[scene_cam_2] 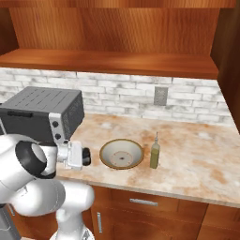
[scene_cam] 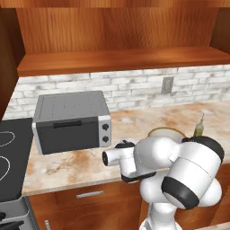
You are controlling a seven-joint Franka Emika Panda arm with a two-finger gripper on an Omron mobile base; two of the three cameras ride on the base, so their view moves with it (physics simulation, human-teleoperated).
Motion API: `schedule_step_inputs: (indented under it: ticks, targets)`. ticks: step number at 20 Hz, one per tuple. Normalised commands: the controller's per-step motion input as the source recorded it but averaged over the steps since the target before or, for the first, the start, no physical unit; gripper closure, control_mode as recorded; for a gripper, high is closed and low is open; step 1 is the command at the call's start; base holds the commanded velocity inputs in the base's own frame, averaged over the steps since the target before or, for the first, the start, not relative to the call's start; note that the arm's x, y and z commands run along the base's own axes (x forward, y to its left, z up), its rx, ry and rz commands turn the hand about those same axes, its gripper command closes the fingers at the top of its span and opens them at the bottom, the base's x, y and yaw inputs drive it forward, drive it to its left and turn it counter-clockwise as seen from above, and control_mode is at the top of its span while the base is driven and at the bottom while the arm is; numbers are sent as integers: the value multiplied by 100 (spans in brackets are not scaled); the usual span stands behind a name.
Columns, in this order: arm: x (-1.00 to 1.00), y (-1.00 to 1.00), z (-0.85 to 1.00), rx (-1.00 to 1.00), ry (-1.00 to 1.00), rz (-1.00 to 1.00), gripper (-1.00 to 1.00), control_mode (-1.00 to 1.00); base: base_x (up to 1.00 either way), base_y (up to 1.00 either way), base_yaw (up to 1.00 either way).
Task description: Retrieve the bottle and the shaker from the cabinet and place them next to the mixing bowl on the counter. Then add garlic from the fridge to the mixing bowl.
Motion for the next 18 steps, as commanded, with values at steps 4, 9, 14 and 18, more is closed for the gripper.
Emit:
schedule_step_inputs:
  ticks: [4,9,14,18]
  targets:
    - [8,-18,-44,-3,1,0,100,-100,0,0,0]
    - [28,0,-22,-7,0,0,100,-100,0,0,0]
    - [28,0,-8,-5,0,0,100,-100,0,0,0]
    - [12,0,-15,-1,0,0,100,-100,0,0,0]
